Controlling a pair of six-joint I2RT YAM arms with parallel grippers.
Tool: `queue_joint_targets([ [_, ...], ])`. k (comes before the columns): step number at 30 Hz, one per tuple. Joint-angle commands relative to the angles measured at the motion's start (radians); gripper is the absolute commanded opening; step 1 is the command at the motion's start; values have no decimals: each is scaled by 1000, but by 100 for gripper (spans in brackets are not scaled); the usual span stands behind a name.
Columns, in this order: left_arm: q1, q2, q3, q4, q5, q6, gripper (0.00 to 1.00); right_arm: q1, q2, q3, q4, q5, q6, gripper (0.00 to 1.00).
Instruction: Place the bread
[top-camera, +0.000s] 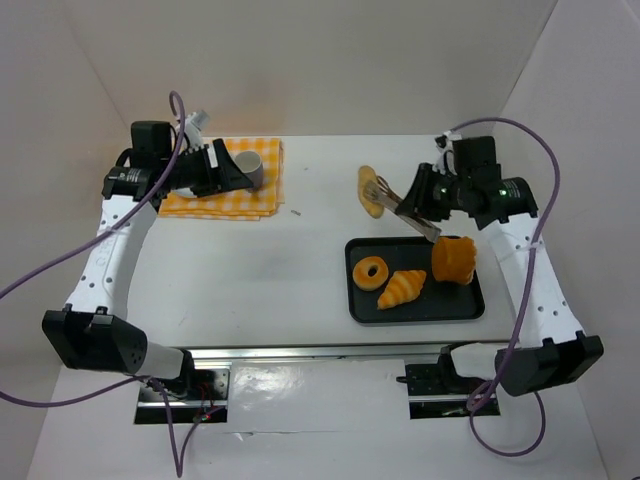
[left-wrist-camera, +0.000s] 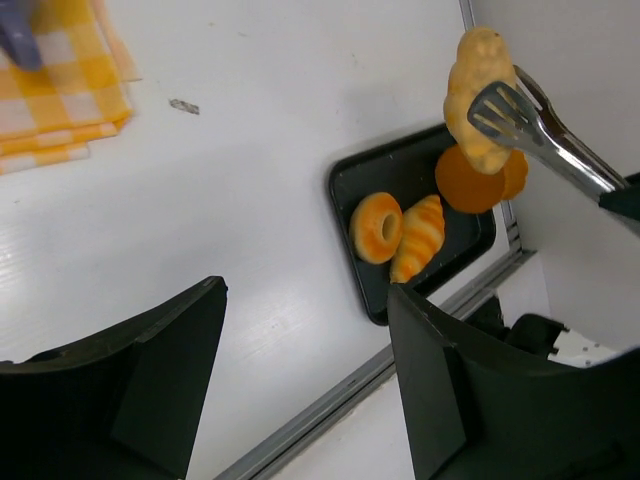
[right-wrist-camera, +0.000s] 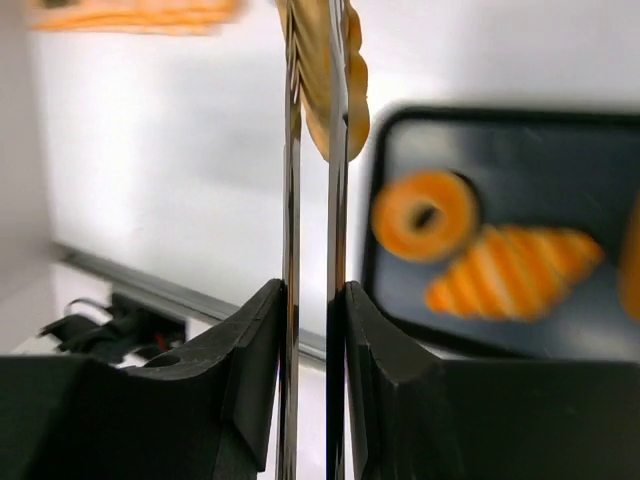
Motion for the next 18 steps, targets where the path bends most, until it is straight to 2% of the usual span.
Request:
queue_joint_targets([
  [1,40,-53,53,6,-63,-56,78,122,55,43,354,-156,91,9],
  [2,40,-75,64,-4,-107,-72,78,214,113,59,460,-134,116,9],
  [4,77,-93,78,-29,-190,-85,78,303,205,173,516,-81,116,9],
  [5,88,-93,102,-45,-232,-108,78,377,315,228,545,-48,92,9],
  [6,98,-105,113,-65,-284,-127,78,405,372,346,557,-38,81,9],
  [8,140,-133,125,-111,-437,-208,78,454,541,457,585,-48,61,9],
  [9,157,-148,126,-112,-476,-234,78,465,595,564,611,-59,61,9],
  [11,180,-176,126,-147,-578,-297,78,474,751,661,649,-96,61,9],
  [12,192,-187,144,-159,-598,-306,78,486,805,769,672,-114,61,9],
  [14,192,-187,158,-168,-625,-329,78,499,955,871,703,-114,71,9],
  [16,203,-196,185,-168,-625,-329,78,508,1029,948,813,-166,94,9],
  [18,203,-196,202,-168,-594,-317,78,508,1097,948,961,-179,126,9],
])
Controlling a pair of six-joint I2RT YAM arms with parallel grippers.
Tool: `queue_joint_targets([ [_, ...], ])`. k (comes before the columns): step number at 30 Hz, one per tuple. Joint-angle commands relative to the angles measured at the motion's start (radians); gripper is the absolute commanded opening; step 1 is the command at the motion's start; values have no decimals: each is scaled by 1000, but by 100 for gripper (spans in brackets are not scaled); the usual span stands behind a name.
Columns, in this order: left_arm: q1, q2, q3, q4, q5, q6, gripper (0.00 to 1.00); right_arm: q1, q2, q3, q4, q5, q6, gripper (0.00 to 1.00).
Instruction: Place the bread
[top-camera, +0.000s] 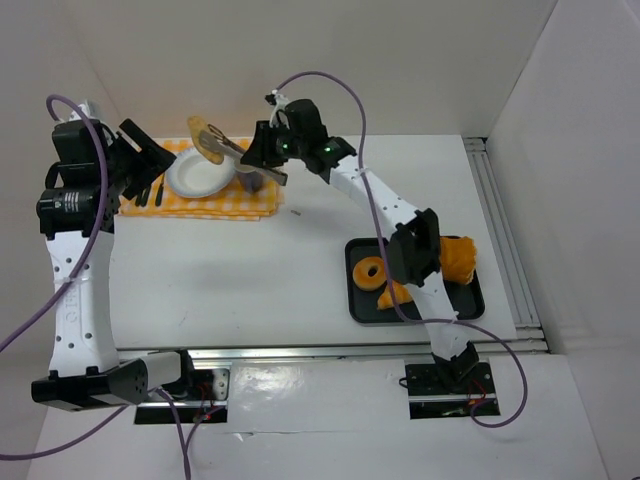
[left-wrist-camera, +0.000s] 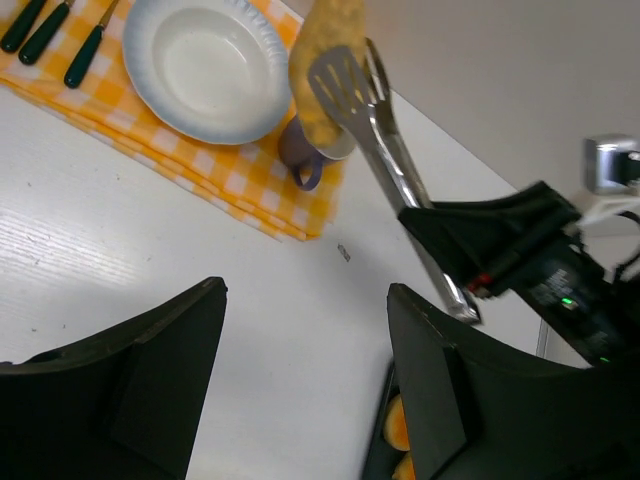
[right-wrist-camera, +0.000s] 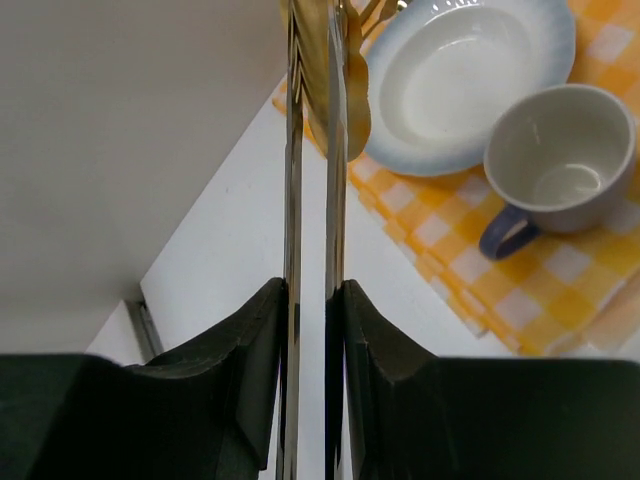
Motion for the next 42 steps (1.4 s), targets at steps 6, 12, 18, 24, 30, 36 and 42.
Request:
queue_joint_targets([
  [6,8,-4,47,1,20,-12,78,12,228,123,493,-43,77,9],
  [12,8,-4,11,12,31,10,78,22,332,154,617,10,97,9],
  [18,8,5,1,21,49,19,78,22,440,223,636,19,106,9],
  [24,8,6,-18,30,62,28,78,32,483,223,645,39,106,18],
  [30,8,15,-27,39,95,38,78,32,472,213,635,20,106,53],
  [36,8,15,-27,49,119,38,78,32,386,178,635,19,86,61],
  [42,8,4,-16,58,142,48,78,32,261,121,587,0,77,61],
])
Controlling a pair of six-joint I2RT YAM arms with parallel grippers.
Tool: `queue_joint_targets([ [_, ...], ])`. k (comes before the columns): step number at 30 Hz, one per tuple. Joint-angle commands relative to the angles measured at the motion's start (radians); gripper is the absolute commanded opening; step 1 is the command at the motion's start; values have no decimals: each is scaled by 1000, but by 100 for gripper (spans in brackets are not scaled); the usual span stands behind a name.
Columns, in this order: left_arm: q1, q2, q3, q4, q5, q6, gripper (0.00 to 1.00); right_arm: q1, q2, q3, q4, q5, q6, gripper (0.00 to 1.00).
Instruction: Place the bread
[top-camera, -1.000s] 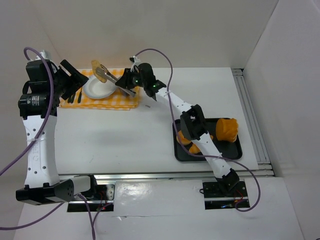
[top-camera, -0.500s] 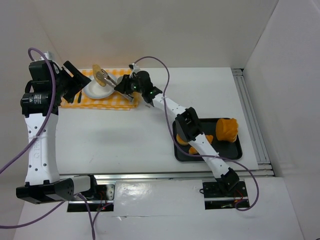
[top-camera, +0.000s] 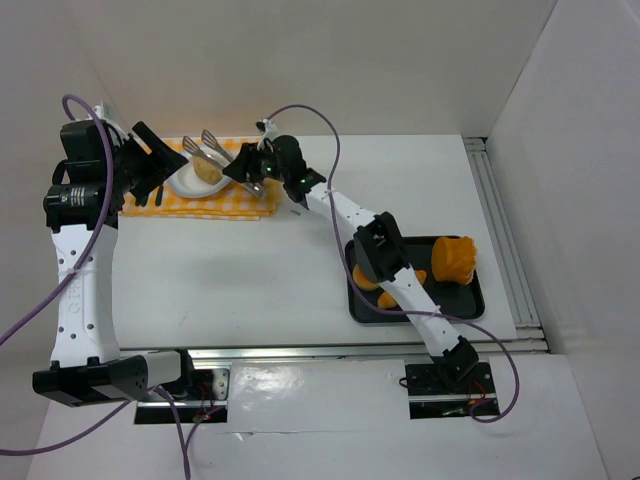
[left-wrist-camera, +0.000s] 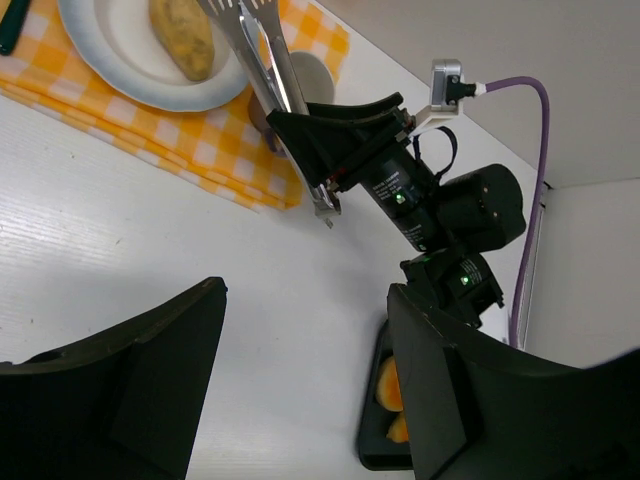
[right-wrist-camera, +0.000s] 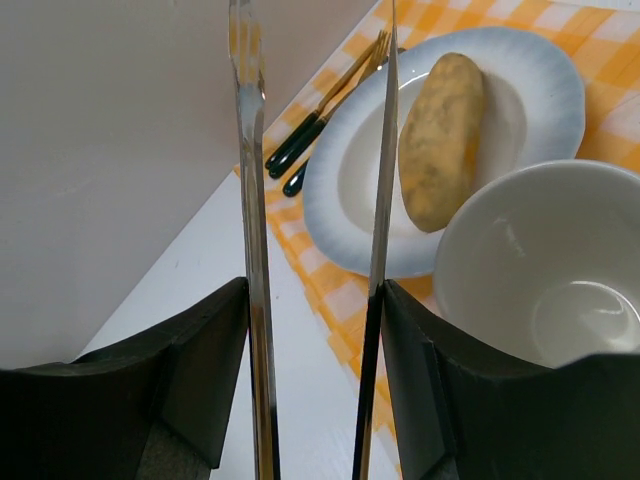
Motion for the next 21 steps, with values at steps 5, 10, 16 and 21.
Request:
queue_joint_targets([
  [5,5,-47,31,47,42,58,78,6,-394,-193,-86,-8,-65,58],
  [10,5,-67,0,59,88,76,78,-23,-721,-458,-265,90,-97,55],
  [16,-94,-50,-92,112,176,172,78,-118,-1260,-1050,-370,248,-108,54],
  [21,-315,97,-124,81,191,248,78,-219,-1617,-1289,-623,474,-94,54],
])
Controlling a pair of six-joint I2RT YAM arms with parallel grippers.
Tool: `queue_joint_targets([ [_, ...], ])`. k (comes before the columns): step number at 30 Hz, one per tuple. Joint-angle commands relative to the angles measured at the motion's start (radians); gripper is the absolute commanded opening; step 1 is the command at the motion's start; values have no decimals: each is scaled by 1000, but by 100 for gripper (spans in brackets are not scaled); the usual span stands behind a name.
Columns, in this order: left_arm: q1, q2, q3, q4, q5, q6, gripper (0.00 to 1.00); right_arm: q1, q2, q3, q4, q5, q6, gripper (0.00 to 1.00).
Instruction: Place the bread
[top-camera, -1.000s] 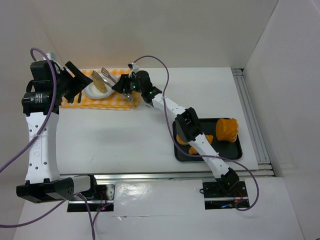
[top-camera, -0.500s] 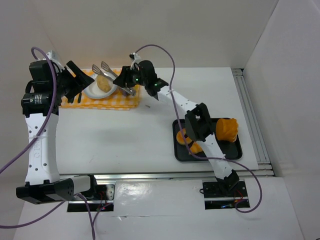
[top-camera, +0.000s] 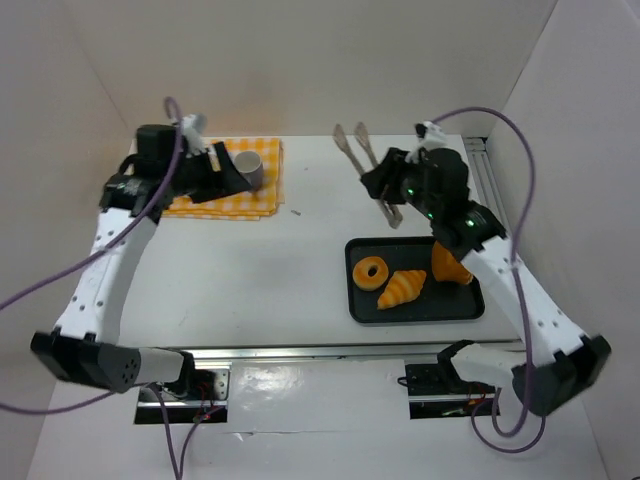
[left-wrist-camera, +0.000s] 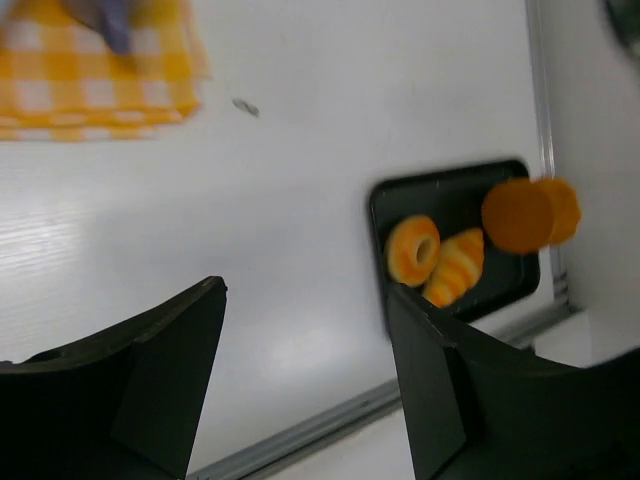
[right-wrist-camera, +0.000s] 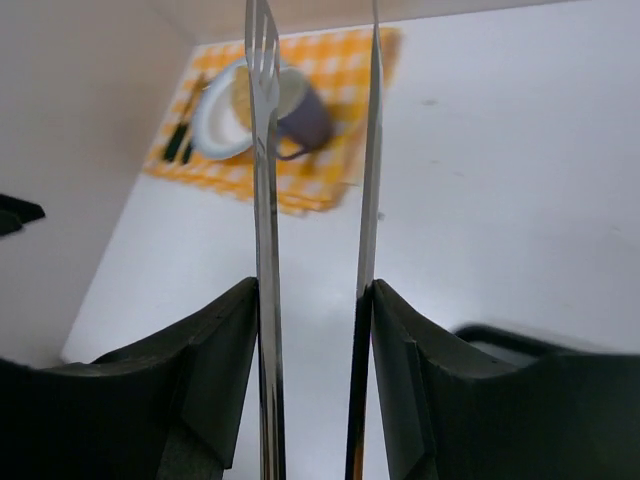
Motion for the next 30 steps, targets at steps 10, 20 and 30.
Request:
queue_joint_targets([
  [10,-569,393,-34,95,-64,51,76,-141,-447,-64,-619,473,147,54],
  [20,-733,725,251,77,-187,14,70,-141,-466,-1,-688,525,147,57],
  [30,-753,778,306,49,-214,23,71,-132,-457,11,-688,471,127,57],
])
